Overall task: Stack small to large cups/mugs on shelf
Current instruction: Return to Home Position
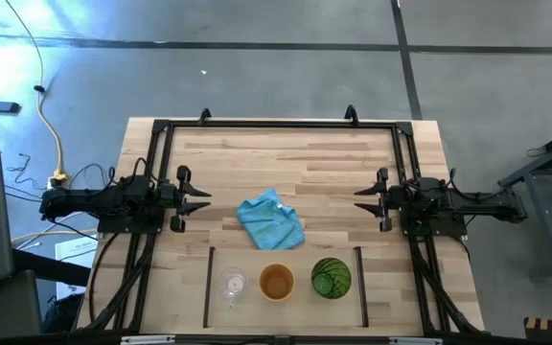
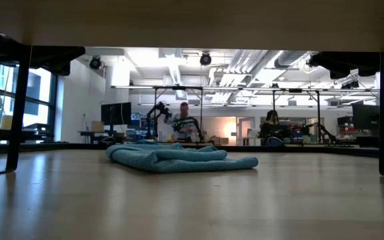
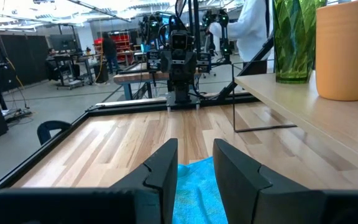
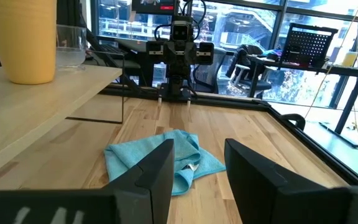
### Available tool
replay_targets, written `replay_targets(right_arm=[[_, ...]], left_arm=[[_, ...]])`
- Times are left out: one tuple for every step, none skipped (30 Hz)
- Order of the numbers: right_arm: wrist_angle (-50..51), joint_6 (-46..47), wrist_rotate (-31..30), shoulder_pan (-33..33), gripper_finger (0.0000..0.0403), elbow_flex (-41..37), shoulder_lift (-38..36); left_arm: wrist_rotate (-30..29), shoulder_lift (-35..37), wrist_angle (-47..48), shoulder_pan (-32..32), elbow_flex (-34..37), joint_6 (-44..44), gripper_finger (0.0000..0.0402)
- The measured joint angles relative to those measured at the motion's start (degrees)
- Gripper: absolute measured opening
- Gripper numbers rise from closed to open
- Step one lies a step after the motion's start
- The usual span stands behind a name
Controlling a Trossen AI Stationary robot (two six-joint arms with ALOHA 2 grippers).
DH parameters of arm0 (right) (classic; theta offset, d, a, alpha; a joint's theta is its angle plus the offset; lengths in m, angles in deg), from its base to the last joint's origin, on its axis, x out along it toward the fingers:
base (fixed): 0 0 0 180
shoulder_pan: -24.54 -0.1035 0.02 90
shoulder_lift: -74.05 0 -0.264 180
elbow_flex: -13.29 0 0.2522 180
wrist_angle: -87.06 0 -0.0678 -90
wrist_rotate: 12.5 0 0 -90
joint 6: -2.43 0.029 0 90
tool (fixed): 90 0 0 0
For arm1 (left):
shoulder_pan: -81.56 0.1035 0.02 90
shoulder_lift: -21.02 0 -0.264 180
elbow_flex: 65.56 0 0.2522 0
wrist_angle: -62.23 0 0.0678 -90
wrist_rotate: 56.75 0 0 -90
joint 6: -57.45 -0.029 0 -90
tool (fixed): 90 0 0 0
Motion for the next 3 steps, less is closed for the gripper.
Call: replay_targets(right_arm=[[-0.01, 0.01, 0.00, 0.00, 0.0135, 0.00, 0.00], [-0.01, 0.01, 0.00, 0.00, 0.0135, 0.00, 0.00], [-0.01, 0.01, 0.00, 0.02, 0.0135, 0.00, 0.00]], left_arm=[[0.00, 0.00, 0.00, -0.01, 0.00, 0.00, 0.0092], [0.00, -0.02, 0.02, 0.00, 0.00, -0.02, 0.0092], [0.01, -0.01, 0.02, 0.01, 0.00, 0.00, 0.0092]])
